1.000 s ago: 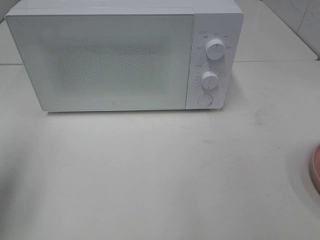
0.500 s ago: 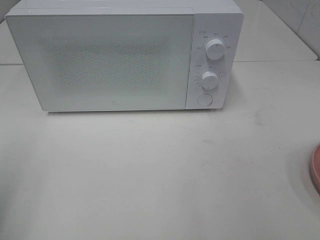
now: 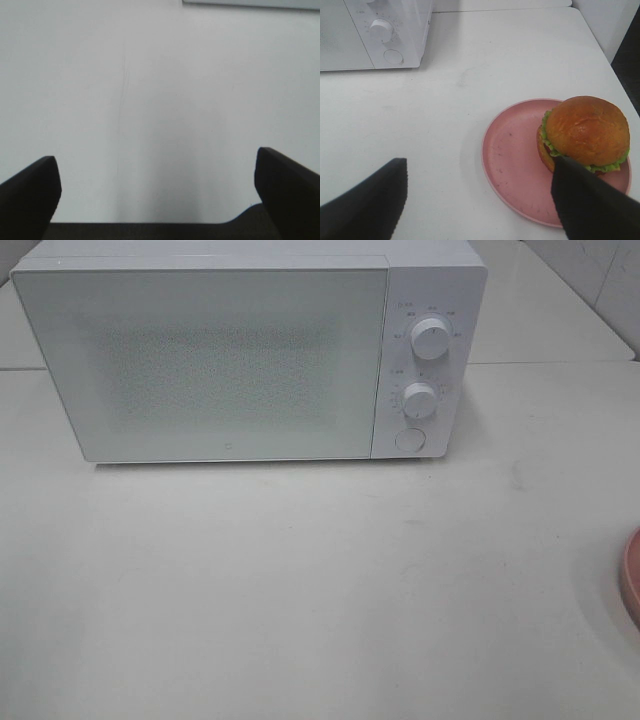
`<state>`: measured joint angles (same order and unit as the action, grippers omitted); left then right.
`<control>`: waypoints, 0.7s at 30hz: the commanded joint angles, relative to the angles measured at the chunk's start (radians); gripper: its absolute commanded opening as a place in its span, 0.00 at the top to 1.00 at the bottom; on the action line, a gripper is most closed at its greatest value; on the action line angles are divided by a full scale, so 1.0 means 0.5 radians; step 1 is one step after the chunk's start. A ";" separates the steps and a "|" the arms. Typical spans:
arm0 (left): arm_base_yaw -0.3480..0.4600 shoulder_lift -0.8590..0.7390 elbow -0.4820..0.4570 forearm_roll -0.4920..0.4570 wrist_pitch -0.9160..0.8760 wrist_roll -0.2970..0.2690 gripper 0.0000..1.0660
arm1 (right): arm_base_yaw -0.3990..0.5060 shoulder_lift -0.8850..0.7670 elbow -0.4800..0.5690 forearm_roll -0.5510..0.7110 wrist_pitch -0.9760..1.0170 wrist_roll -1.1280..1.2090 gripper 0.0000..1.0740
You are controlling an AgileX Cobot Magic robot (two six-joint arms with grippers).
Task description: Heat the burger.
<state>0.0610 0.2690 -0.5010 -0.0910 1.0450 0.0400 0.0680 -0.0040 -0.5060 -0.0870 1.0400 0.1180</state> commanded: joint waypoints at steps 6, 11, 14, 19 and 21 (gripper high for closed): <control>0.006 -0.456 0.008 0.002 -0.014 0.006 0.03 | -0.008 -0.054 -0.002 -0.008 -0.004 -0.022 0.29; 0.006 -0.604 0.008 -0.018 -0.014 0.006 0.03 | -0.008 -0.054 -0.002 -0.008 -0.004 -0.022 0.29; 0.006 -0.606 0.008 -0.018 -0.014 0.002 0.03 | -0.008 -0.046 -0.002 -0.008 -0.004 -0.024 0.29; 0.006 -0.602 0.008 -0.016 -0.018 0.006 0.03 | -0.008 -0.034 -0.002 -0.008 -0.004 -0.024 0.29; 0.006 -0.602 0.008 -0.016 -0.018 0.006 0.03 | -0.008 -0.034 -0.002 -0.008 -0.004 -0.024 0.29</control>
<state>0.0610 -0.0040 -0.5010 -0.0940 1.0440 0.0400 0.0680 -0.0040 -0.5060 -0.0870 1.0400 0.1180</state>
